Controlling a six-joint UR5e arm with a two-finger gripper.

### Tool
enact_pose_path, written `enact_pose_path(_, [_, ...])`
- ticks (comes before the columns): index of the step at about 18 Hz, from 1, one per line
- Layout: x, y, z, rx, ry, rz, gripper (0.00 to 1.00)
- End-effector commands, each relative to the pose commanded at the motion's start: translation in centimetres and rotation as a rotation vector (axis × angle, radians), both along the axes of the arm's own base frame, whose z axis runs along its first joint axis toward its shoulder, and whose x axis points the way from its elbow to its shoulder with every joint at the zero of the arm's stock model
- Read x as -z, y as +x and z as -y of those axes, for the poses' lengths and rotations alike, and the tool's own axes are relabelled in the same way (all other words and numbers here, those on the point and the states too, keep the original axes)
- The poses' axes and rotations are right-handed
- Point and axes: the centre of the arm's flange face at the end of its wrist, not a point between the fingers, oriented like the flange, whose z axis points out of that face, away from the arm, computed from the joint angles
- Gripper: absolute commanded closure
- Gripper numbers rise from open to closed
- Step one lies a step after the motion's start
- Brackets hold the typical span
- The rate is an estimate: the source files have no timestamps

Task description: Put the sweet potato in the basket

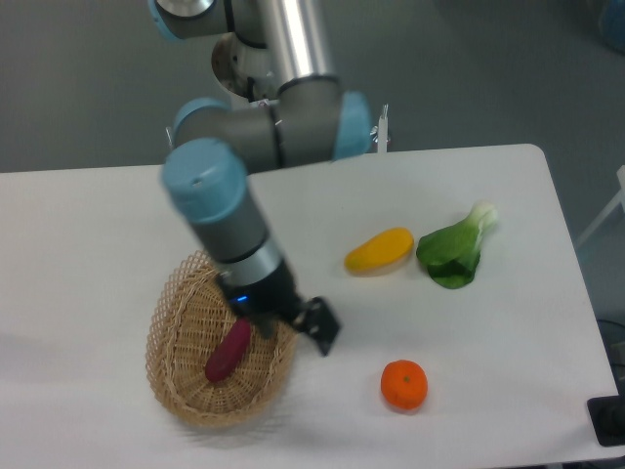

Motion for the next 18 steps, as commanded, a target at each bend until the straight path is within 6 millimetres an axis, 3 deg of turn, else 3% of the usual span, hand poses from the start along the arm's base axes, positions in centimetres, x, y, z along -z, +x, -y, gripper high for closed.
enact_pose_path(3, [-2.1,-4.1,4.8,0.045,-0.003,0.039,0.00])
enact_pose_path(5, [-2.0,-7.0,7.8,0.106,-0.049,0.062,0.00])
enact_pose_path(7, [-2.6,-8.5,9.8,0.154,-0.031,0.071,0.00])
enact_pose_path(12, [-3.8,-8.9,11.3,0.148,0.016,0.078,0.00])
enact_pose_path(18, [-3.5,-8.7,11.2,0.150,0.016,0.083,0.00])
